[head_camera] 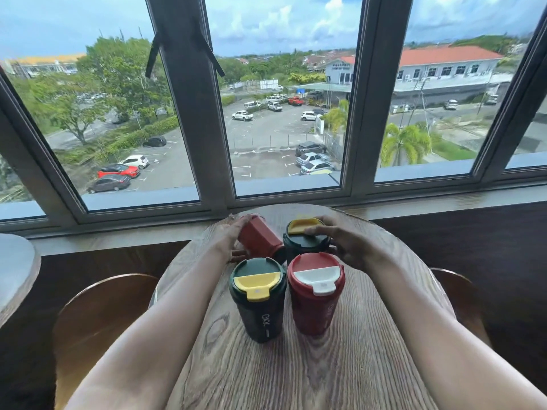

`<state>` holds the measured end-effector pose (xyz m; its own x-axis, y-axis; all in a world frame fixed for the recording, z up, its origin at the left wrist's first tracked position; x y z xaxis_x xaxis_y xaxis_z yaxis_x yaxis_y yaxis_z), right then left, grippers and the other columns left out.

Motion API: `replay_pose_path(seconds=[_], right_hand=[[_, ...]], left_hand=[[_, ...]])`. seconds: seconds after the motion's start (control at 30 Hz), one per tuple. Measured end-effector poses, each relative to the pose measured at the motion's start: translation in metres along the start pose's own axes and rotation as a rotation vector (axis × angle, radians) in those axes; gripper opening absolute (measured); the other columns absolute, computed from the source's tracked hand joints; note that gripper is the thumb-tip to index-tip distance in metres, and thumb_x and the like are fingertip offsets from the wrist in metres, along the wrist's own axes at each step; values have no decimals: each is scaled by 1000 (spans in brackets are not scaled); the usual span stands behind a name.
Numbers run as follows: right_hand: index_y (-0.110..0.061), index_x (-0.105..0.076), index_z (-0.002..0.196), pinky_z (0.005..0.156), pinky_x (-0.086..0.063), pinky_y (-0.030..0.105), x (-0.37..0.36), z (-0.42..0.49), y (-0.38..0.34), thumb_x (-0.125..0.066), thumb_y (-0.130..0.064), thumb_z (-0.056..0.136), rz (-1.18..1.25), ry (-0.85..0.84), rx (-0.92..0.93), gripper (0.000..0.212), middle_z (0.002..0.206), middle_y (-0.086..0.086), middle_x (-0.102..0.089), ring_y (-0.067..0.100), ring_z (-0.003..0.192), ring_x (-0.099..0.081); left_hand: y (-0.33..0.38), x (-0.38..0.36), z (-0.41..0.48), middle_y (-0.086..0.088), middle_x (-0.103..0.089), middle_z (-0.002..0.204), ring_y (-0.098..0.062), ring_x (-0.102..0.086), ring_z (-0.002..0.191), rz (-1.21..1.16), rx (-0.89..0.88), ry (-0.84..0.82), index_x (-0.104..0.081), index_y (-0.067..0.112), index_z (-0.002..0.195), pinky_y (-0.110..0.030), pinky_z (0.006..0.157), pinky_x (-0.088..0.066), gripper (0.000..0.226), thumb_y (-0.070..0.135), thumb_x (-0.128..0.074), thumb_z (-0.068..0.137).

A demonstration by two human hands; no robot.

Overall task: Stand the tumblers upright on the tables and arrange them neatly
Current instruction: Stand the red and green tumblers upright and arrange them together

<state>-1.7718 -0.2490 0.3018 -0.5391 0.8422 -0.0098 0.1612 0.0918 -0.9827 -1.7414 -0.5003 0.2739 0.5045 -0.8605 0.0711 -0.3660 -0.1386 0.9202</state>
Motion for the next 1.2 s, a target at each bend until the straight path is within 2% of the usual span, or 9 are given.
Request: replay_pose_path(seconds=[0.2,0.37,0.53,0.6,0.7,0.8,0.87,1.07,1.2], right_hand=[[-13,-63,121,76,-49,24,0,-4,1,-72,-16,84,47,17,52,38,111,9,-70,17,99,-66],[-12,-62,124,68,-49,19,-1,-7,0,-72,-17,84,46,-1,56,41,112,8,-70,15,95,-66],[-13,-62,124,61,-50,15,-1,-10,2,-73,-19,83,70,-1,48,43,111,9,-71,13,90,-67],[-12,-63,123,63,-50,15,-2,-10,2,-72,-19,84,76,-11,46,41,109,8,-71,12,88,-67],[-14,-64,119,57,-49,12,-4,-13,0,-69,-16,86,90,-19,40,33,98,2,-70,7,81,-65],[-15,-64,119,58,-49,13,-5,-14,0,-68,-16,87,87,-22,37,33,97,0,-70,7,81,-65],[-15,-65,118,57,-49,13,-5,-14,0,-69,-17,86,95,-17,36,32,97,0,-70,7,79,-65],[-19,-67,107,54,-48,12,-7,-16,0,-70,-17,86,128,-10,35,21,92,-1,-70,4,72,-66],[-19,-68,104,56,-49,14,-7,-17,1,-71,-18,85,134,-1,29,19,91,-1,-70,7,76,-65]], left_hand=[[5,-6,11,-21,-64,112,-36,-67,89,14,-10,9,-54,6,121,-40,48,-57,64,39,-82,73],[15,12,-5,-12,-68,112,-28,-68,96,122,-333,137,-62,21,104,-45,81,-61,72,58,-86,47],[18,22,-34,-6,-60,119,-23,-63,101,340,-698,27,-59,13,112,-14,72,-54,57,20,-90,64],[14,26,-40,-12,-56,127,-28,-61,109,389,-749,-21,-57,13,111,-25,81,-57,58,14,-90,63],[6,36,-39,-14,-51,132,-35,-61,112,364,-708,-70,-55,18,109,-38,83,-59,60,15,-91,62],[4,41,-40,-12,-50,132,-33,-60,112,307,-655,-84,-55,25,105,-34,76,-57,56,47,-85,63],[7,42,-41,-9,-53,129,-31,-57,114,322,-637,-80,-54,32,108,-44,87,-53,48,59,-71,71],[36,40,-34,-9,-66,115,-29,-62,108,328,-413,-188,-59,14,124,-46,91,-52,69,35,-82,63],[45,35,-44,-8,-70,96,-21,-65,86,340,-465,-245,-68,11,111,-31,69,-57,38,11,-81,75]])
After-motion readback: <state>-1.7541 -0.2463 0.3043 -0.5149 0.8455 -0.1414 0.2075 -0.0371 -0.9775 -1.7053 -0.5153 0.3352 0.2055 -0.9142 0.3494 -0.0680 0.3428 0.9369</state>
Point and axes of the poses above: each hand's wrist, its own z-axis towards the middle knuckle, its own x-axis out of the back of the hand, y = z × x, the point moved 1 cm from there along z, towards the middle knuckle
